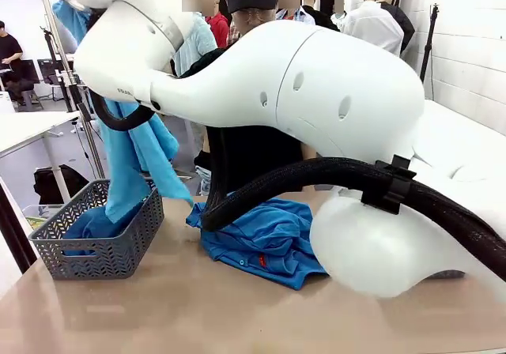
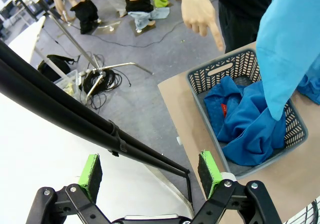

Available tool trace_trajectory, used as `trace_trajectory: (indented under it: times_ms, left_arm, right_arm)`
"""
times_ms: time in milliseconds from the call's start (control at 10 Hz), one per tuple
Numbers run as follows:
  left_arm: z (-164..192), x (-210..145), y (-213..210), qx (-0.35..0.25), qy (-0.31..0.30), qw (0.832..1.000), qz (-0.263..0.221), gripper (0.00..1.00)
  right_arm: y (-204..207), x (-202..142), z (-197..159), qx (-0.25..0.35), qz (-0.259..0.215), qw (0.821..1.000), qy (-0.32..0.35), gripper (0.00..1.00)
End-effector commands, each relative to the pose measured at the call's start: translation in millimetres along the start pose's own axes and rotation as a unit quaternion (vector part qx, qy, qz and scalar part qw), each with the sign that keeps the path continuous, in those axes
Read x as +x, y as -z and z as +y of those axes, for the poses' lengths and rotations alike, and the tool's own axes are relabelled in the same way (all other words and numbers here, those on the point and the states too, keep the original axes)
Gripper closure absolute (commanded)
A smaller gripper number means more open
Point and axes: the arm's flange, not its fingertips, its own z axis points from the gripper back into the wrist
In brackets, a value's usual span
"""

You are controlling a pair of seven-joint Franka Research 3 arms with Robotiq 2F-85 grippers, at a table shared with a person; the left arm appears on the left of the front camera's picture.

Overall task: Sort the tops and bottoms.
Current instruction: Sort the clothes according to human instructions.

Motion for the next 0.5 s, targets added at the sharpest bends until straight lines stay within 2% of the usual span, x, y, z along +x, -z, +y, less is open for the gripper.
trace_trajectory:
  times_ms: [0,400]
  left_arm:
    - [1.9,0.4,-1.2,-0.001,0.003,1.000,0.008,0.00]
    - [1.9,0.4,-1.2,-0.001,0.003,1.000,0.008,0.00]
  right_arm:
    - [-11.6,17.7,3.2,0.004,-0.029,0.999,-0.014,1.00]
    - [-11.6,17.7,3.2,0.004,-0.029,0.999,-0.014,1.00]
